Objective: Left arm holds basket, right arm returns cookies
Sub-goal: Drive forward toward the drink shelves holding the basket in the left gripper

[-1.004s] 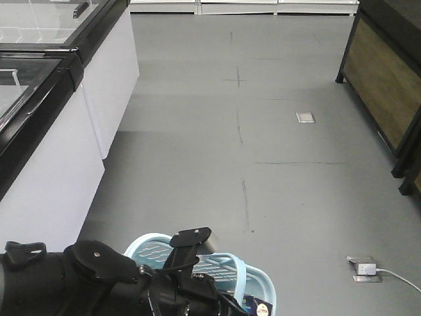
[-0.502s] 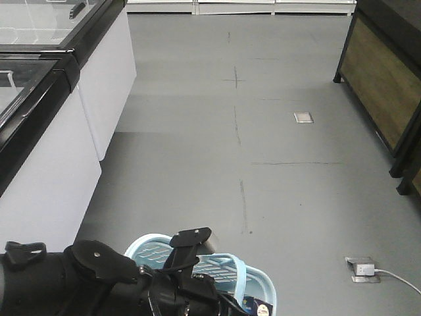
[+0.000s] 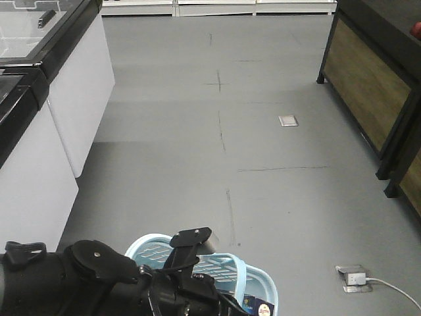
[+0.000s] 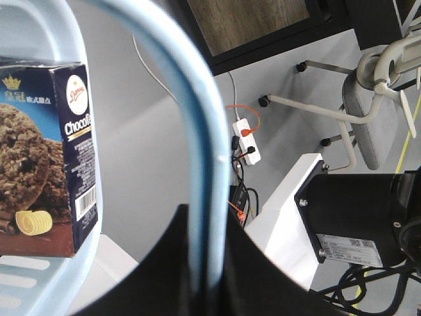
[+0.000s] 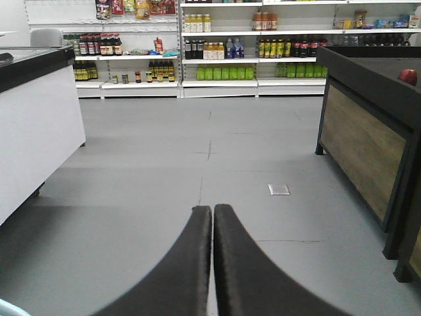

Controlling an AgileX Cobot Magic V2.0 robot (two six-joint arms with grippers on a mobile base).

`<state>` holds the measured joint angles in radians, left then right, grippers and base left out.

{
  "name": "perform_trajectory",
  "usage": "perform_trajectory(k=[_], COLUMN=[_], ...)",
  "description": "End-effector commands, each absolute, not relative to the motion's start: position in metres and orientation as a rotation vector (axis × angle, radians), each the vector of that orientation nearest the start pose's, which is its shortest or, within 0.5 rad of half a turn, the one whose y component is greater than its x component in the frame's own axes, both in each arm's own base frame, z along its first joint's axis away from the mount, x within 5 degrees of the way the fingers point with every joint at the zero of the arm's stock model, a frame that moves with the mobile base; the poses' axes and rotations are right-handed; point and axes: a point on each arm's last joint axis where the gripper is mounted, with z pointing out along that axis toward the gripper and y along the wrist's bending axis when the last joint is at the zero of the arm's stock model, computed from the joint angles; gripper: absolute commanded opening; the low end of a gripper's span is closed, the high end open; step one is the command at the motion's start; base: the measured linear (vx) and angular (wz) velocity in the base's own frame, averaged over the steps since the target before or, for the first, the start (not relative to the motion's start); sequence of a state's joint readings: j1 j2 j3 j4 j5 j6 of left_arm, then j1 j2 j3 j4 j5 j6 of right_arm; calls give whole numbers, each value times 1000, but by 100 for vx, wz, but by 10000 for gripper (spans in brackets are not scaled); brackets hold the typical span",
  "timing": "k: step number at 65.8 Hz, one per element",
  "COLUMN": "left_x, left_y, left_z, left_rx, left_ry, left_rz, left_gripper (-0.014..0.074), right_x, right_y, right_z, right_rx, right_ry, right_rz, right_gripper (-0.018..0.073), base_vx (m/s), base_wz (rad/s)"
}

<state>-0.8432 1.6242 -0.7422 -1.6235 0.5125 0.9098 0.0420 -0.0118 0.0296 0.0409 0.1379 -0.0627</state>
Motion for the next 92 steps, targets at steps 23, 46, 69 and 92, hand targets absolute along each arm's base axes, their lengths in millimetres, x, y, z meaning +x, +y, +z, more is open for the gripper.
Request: perform_trajectory(k=[23, 46, 69, 92], left_x=[166, 166, 166, 166], left_y=[-260, -260, -260, -260], left_z=[207, 207, 207, 207], left_rx=[459, 459, 459, 458], left_ry=[2521, 2521, 2521, 2521], left_rz=[-1371, -1371, -1371, -1370], left_gripper=[-7, -7, -7, -7], right_x=[56, 56, 56, 56], right_y=[3, 3, 3, 3], right_z=[199, 199, 199, 199], right_rx=[-49, -49, -49, -49], right_ry=[1552, 1552, 1552, 1552], right_rz=[21, 21, 21, 21], right_gripper=[-8, -8, -8, -8], base_vx=[17, 19, 24, 28], base_wz=[-1, 5, 7, -1])
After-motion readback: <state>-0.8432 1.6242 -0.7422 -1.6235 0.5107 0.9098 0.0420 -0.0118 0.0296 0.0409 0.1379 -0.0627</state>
